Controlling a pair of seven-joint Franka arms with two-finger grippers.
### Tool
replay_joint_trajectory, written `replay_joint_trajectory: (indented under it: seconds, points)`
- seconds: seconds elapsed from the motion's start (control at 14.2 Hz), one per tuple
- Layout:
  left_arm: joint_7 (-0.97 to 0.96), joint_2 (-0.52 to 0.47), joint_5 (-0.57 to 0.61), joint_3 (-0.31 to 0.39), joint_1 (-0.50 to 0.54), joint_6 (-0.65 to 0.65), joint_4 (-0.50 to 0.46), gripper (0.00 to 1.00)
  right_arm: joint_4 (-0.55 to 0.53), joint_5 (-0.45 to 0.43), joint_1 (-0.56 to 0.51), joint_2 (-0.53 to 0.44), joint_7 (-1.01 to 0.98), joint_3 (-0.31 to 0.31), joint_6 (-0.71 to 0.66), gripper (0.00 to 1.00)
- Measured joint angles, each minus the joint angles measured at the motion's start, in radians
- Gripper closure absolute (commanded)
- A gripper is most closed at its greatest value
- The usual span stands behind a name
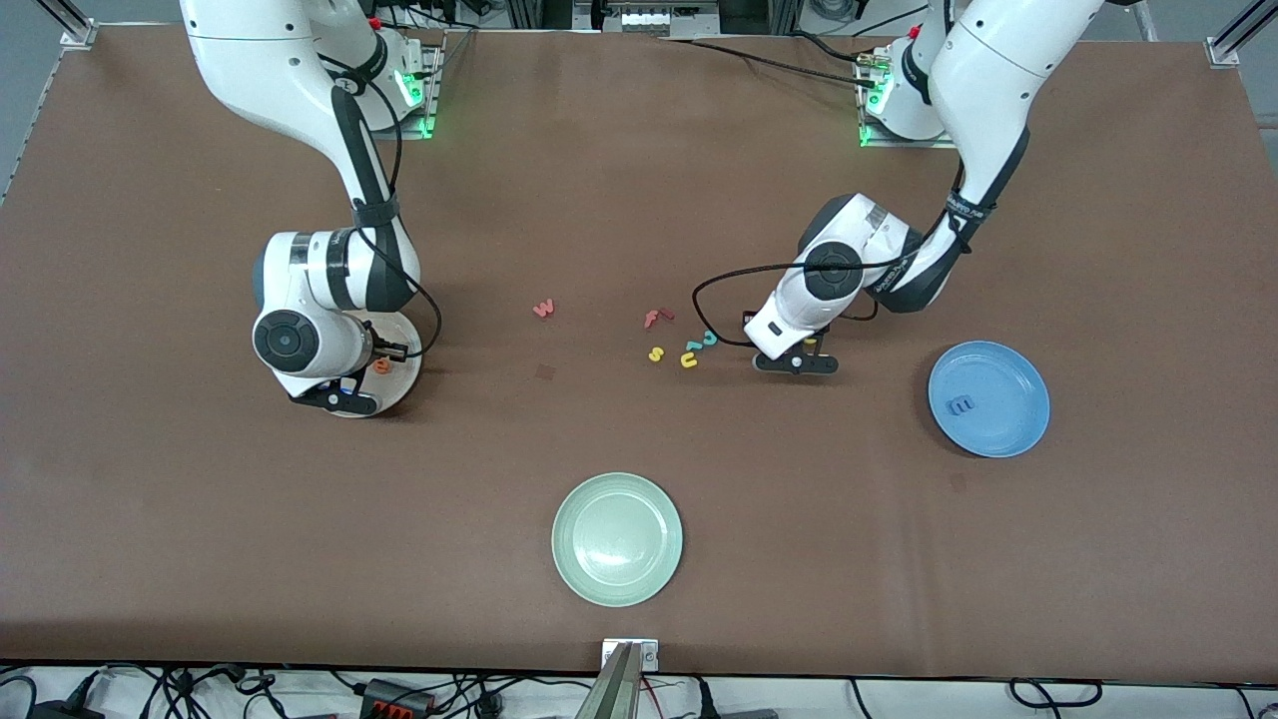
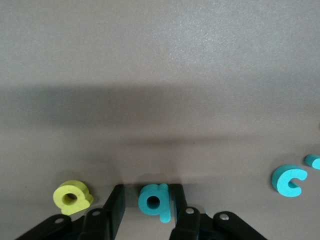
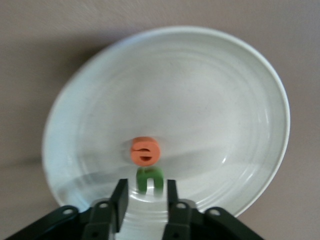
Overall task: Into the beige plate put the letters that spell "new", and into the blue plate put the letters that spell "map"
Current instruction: 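Place the teal q on the blue plate while the right gripper returns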
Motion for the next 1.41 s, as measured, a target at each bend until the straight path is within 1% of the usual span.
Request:
replay_joint_trajectory:
  seconds: [0.07, 0.21, 0.42, 0.49, 0.56, 0.7, 0.77, 0.84, 0.91, 1.06, 1.2, 1.27, 1.41]
  points:
    - [-0.001, 0.0, 0.0, 0.0, 0.0, 0.0, 0.0, 0.93, 0.009, 0.0, 0.004, -0.014, 0.0, 0.001, -0.001, 0.0]
    - [-0.002, -0.003, 0.0, 0.0, 0.003, 0.0, 0.001, 0.95, 0.022, 0.0, 0.021, -0.053, 0.0, 0.006, -0.011, 0.0]
    - [-0.002, -0.008, 0.0, 0.0, 0.004, -0.016, 0.014, 0.95, 0.022, 0.001, 0.086, -0.094, 0.001, 0.016, -0.019, 0.0]
    - [0.0, -0.018, 0.001, 0.0, 0.007, -0.065, 0.034, 0.95, 0.022, 0.002, 0.121, -0.096, 0.003, 0.019, -0.019, 0.0]
    - [0.007, -0.032, 0.003, 0.0, 0.013, -0.143, 0.066, 0.95, 0.021, 0.013, 0.16, -0.094, 0.015, 0.022, -0.017, 0.0]
    - [0.073, -0.065, 0.022, 0.001, 0.042, -0.33, 0.158, 0.94, 0.014, 0.052, 0.235, -0.09, 0.071, 0.024, 0.002, 0.0]
    - [0.121, -0.078, 0.043, 0.002, 0.068, -0.406, 0.2, 0.93, 0.01, 0.058, 0.264, -0.089, 0.103, 0.024, 0.012, 0.0]
    - [0.174, -0.088, 0.069, 0.002, 0.102, -0.456, 0.228, 0.88, 0.007, 0.06, 0.284, -0.086, 0.123, 0.024, 0.017, 0.0]
    - [0.228, -0.093, 0.096, 0.003, 0.144, -0.481, 0.242, 0.88, 0.006, 0.063, 0.295, -0.084, 0.136, 0.025, 0.02, 0.0]
    - [0.326, -0.091, 0.15, 0.007, 0.235, -0.487, 0.242, 0.88, 0.004, 0.074, 0.307, -0.077, 0.202, 0.024, 0.021, 0.0]
    - [0.427, -0.071, 0.182, 0.009, 0.33, -0.468, 0.239, 0.87, 0.001, 0.08, 0.318, -0.06, 0.349, 0.025, 0.038, 0.0]
    - [0.482, -0.054, 0.183, 0.01, 0.373, -0.435, 0.234, 0.87, -0.002, 0.081, 0.328, -0.048, 0.433, 0.026, 0.056, 0.0]
    - [0.57, -0.015, 0.184, 0.011, 0.446, -0.325, 0.2, 0.81, -0.007, 0.084, 0.368, -0.013, 0.623, 0.028, 0.103, 0.0]
